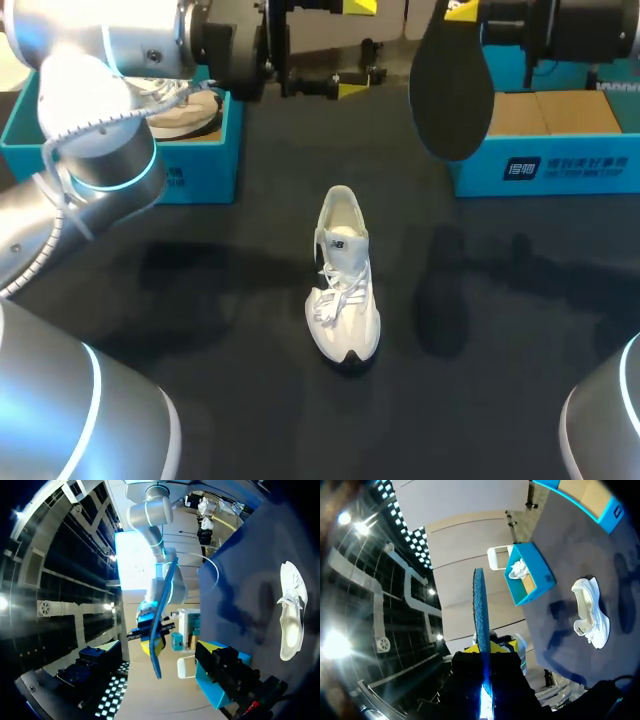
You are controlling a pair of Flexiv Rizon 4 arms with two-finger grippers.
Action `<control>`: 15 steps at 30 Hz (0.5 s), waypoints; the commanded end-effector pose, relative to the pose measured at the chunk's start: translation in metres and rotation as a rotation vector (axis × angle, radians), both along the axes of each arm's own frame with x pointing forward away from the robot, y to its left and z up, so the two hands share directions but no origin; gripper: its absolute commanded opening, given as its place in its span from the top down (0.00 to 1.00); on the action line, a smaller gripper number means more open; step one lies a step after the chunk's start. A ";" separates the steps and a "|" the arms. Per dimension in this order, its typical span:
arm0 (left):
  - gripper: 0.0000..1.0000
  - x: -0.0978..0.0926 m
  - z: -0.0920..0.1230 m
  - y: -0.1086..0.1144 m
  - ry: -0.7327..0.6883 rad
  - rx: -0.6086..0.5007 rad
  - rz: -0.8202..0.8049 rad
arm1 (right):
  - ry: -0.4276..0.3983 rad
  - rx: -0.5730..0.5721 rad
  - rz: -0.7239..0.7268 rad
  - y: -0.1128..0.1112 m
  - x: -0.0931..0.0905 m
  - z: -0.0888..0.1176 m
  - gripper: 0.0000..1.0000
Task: Take the shoe out of the shoebox, open the shoe tongue, remove and reinsert the insole, then place the shoe into the shoebox
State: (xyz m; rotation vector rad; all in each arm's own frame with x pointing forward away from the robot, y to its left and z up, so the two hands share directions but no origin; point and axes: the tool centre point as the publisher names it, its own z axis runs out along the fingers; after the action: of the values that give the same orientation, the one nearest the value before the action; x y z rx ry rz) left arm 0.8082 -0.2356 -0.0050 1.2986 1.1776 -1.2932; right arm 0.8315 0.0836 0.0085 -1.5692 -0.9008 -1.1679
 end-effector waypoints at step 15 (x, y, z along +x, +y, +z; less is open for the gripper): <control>0.00 -0.014 -0.006 -0.027 -0.070 -0.020 -0.045 | 0.068 0.034 0.044 0.030 0.028 -0.023 1.00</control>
State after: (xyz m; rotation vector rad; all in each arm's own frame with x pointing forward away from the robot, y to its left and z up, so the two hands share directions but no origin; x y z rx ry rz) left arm 0.7924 -0.2536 -0.0131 1.3488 1.0851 -1.2814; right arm 0.8458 0.1026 -0.0133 -1.5458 -0.8507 -1.1049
